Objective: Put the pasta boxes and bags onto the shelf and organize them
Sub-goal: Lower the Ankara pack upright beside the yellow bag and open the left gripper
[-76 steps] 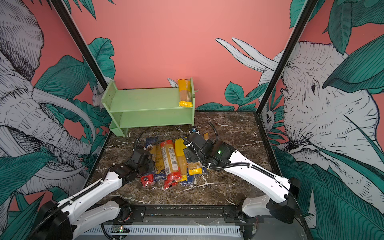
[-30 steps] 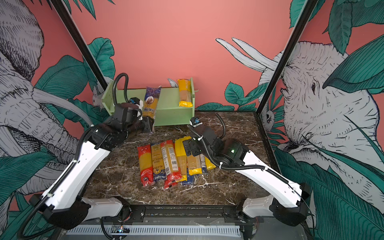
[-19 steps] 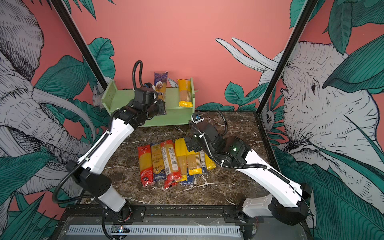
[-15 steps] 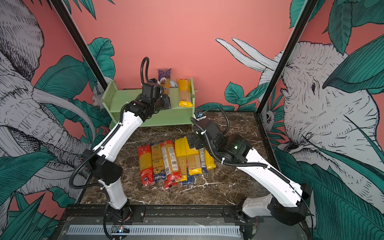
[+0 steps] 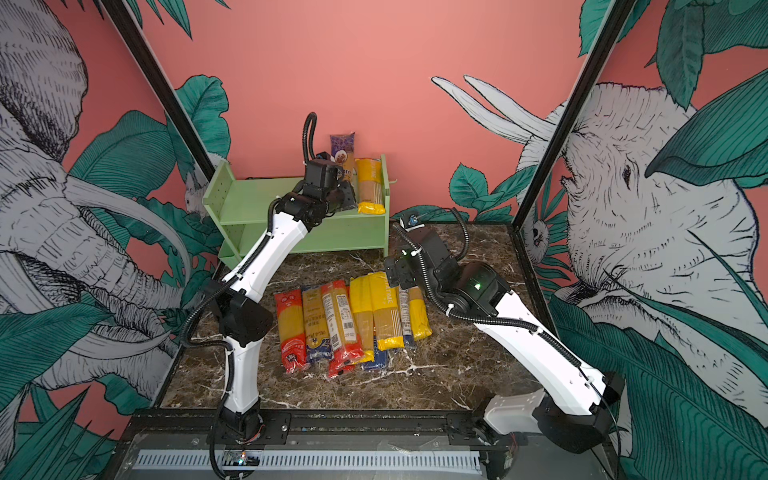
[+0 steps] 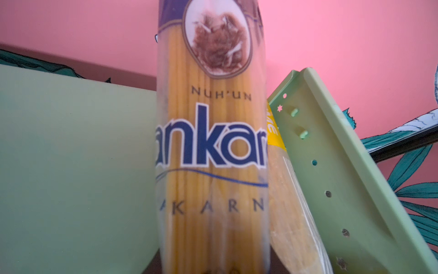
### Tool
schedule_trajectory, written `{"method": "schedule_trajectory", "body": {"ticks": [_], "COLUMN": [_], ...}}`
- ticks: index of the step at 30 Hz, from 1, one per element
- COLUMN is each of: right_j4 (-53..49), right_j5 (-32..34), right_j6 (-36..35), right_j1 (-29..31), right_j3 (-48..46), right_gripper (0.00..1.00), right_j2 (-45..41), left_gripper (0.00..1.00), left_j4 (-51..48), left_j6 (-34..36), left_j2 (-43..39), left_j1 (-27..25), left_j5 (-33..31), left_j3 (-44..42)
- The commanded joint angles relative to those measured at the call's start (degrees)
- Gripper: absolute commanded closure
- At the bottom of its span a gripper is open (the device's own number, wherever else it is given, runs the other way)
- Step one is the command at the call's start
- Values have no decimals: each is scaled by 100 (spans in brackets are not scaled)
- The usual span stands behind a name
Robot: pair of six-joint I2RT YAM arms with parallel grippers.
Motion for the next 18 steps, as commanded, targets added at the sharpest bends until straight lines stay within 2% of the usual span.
{"method": "schedule_trajectory", "body": {"ticks": [1,18], "right_j4": [126,105], "right_j5": [-100,-128], "right_j6": [-17,28], "right_j1": [-48,-94], "right_j3": [-26,-141], "right_gripper": [1,1], "right_j2": [43,-43], "left_gripper": [100,100], "left_j4": [842,850], "left_j6": [-1,-13], "left_j2": [-467,-318], "left_j1": [21,31], "left_j5": [-132,-126], "left_j3": [291,125]}}
